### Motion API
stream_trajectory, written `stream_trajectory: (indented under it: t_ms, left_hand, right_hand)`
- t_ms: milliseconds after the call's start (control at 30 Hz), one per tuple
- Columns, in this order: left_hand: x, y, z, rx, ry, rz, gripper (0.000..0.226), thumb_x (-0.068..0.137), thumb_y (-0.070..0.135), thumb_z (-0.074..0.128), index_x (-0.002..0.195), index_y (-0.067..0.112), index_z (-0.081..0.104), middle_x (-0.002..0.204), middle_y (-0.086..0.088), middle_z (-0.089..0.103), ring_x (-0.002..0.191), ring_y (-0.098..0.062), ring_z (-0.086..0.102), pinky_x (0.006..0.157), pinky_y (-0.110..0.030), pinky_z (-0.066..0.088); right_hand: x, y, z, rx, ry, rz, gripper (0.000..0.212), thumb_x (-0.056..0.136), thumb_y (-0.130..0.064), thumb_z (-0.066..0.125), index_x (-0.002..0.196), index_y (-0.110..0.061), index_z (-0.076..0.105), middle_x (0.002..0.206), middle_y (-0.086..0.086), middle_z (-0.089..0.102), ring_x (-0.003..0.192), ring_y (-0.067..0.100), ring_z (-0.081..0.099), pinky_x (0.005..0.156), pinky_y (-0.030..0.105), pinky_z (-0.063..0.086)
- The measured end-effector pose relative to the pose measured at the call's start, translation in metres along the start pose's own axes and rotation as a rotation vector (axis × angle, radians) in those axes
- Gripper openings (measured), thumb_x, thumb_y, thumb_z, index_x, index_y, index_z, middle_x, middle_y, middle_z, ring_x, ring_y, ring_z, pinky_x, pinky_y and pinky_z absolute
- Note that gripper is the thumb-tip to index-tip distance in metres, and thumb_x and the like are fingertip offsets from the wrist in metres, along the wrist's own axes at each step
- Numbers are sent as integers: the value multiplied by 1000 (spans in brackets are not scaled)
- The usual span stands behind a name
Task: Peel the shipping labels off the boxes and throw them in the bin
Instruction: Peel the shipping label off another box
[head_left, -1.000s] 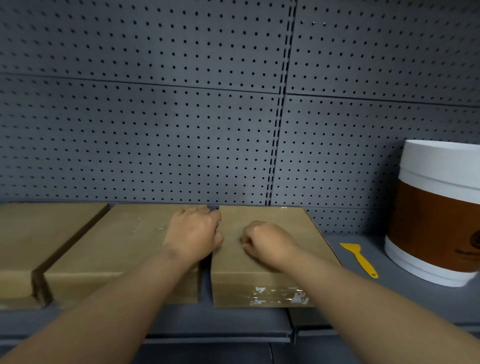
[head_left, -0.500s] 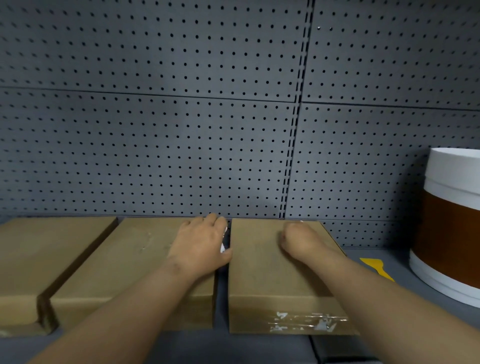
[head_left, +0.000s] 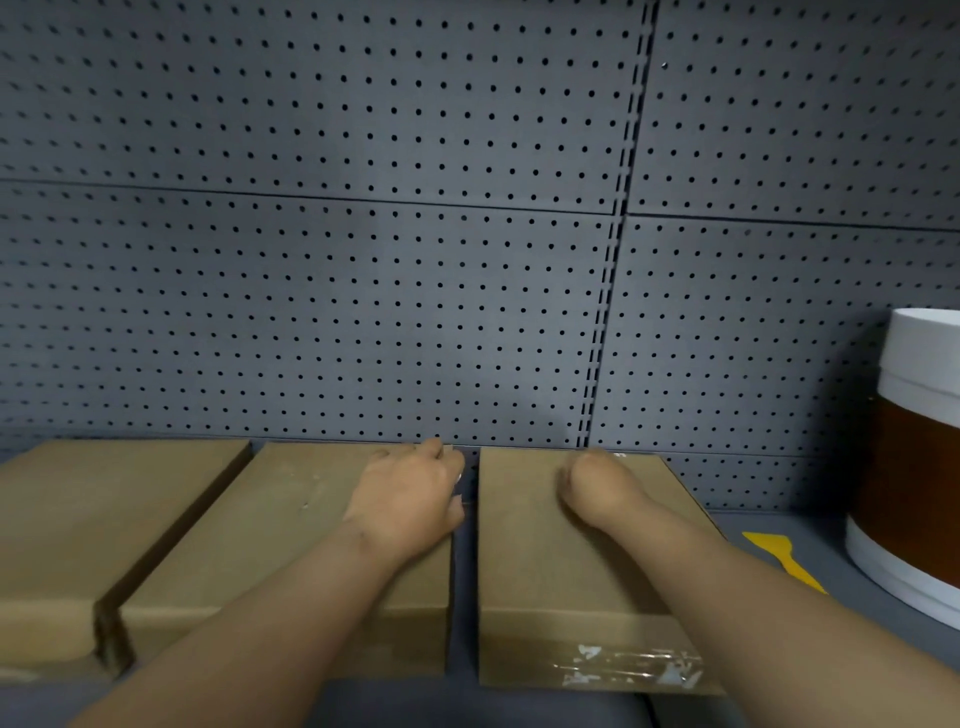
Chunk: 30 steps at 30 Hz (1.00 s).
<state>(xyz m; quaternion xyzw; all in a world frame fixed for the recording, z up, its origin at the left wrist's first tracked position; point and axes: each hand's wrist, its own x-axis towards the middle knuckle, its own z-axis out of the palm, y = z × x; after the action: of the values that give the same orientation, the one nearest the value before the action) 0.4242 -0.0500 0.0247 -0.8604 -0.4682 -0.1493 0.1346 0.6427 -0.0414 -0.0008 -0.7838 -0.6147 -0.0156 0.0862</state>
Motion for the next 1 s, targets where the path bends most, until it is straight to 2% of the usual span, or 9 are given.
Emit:
stream_trajectory:
  t_ms: [167, 233, 367, 433, 567, 633, 700, 767, 1000]
  left_hand:
    - [0, -3, 3, 11, 8, -2, 26, 94, 32, 39, 107, 19, 57, 105, -1, 56, 92, -21, 59, 84, -35, 47]
    - [-1, -5, 2, 14, 8, -7, 26, 94, 31, 37, 104, 19, 58, 104, -1, 57, 91, -22, 59, 83, -35, 46]
    - [-5, -9, -1, 30, -4, -23, 28, 94, 29, 34, 103, 18, 59, 103, -2, 57, 91, -22, 58, 85, -36, 45]
    - [-6, -11, 0, 38, -9, -33, 29, 93, 29, 35, 104, 18, 59, 104, -3, 58, 94, -23, 58, 85, -36, 45]
    - [-7, -11, 2, 52, -18, -49, 29, 92, 32, 37, 106, 19, 59, 108, -3, 59, 100, -25, 57, 87, -36, 43]
    - [-7, -12, 2, 55, -18, -47, 29, 93, 32, 36, 105, 19, 59, 107, -3, 59, 100, -25, 56, 87, -35, 43]
    - [-7, -12, 3, 54, -10, -45, 30, 93, 32, 36, 105, 19, 60, 106, -3, 59, 99, -24, 57, 87, -35, 43]
    - [-8, -13, 4, 54, 0, -47, 30, 93, 32, 36, 105, 19, 60, 106, -3, 59, 97, -23, 57, 86, -35, 43]
    - [-6, -7, 6, 51, 16, -50, 30, 93, 32, 36, 106, 20, 59, 106, -2, 60, 99, -23, 57, 88, -36, 43]
  right_hand:
    - [-25, -54, 12, 168, -31, -470, 15, 87, -17, 50, 92, -9, 62, 101, 12, 60, 95, 27, 56, 85, 33, 48]
    - [-15, -44, 10, 136, -15, -428, 15, 87, -18, 49, 90, -10, 61, 100, 12, 60, 94, 28, 56, 86, 34, 49]
    - [11, -9, 7, 33, 24, 8, 26, 92, -10, 41, 95, -4, 66, 103, 15, 63, 91, 29, 59, 82, 27, 47]
    - [10, -22, 9, 35, 31, -53, 25, 91, -10, 42, 94, -3, 66, 106, 16, 63, 91, 29, 59, 77, 27, 45]
    - [-8, -57, 18, 128, -14, -433, 17, 88, -17, 48, 93, -9, 61, 102, 11, 60, 96, 26, 54, 85, 33, 45]
    - [2, -48, 16, 112, -1, -342, 16, 87, -15, 47, 90, -11, 62, 98, 11, 59, 94, 26, 55, 81, 31, 45]
    - [15, -30, 13, 78, 20, -115, 22, 87, -8, 43, 91, -7, 65, 100, 15, 62, 91, 29, 57, 76, 29, 44]
    - [20, -21, 14, 50, 30, 31, 27, 87, -2, 41, 99, -2, 66, 109, 18, 63, 99, 31, 59, 81, 29, 47]
    - [-8, -58, 14, 152, -21, -428, 16, 89, -15, 47, 93, -9, 61, 103, 12, 60, 98, 25, 53, 86, 32, 44]
